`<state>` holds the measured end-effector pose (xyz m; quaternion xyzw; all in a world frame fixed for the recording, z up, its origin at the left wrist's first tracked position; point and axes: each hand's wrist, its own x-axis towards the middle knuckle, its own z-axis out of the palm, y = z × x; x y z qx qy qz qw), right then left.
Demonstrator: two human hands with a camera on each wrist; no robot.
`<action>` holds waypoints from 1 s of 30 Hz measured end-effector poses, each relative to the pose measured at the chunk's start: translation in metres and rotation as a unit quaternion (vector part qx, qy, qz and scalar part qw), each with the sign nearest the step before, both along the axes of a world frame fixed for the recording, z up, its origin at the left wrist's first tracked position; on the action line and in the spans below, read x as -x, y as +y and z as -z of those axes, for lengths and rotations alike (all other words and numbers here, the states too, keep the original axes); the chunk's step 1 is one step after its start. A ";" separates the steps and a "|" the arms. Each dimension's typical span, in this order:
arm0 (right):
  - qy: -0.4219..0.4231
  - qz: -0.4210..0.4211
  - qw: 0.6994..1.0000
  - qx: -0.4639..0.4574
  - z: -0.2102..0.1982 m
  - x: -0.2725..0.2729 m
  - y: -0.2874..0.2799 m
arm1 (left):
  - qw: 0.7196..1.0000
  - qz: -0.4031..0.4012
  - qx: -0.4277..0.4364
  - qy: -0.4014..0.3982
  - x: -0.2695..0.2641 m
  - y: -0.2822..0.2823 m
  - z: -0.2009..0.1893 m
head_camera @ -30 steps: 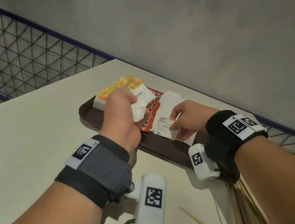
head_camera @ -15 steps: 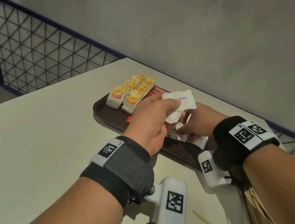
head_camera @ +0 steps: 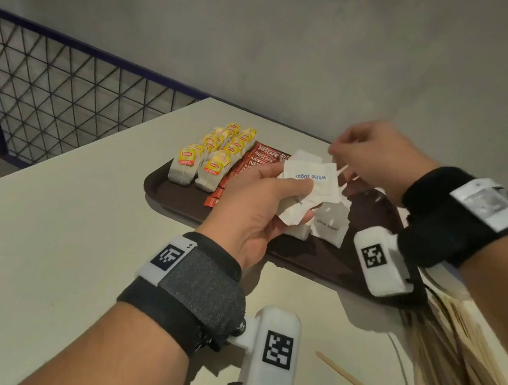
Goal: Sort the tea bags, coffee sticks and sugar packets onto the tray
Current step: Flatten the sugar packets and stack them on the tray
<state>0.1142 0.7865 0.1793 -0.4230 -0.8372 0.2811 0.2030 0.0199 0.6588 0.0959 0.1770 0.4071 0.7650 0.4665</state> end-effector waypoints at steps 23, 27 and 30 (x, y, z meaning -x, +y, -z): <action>-0.071 -0.103 0.992 0.015 -0.008 -0.061 -0.024 | 0.997 0.032 0.020 0.066 -0.010 -0.001 0.003; -0.064 -0.103 0.991 0.055 -0.009 -0.065 -0.023 | 0.996 0.006 0.038 0.074 -0.007 0.001 0.004; -0.003 -0.091 0.989 0.119 -0.011 -0.067 -0.021 | 0.995 0.004 0.051 0.091 -0.008 0.001 0.005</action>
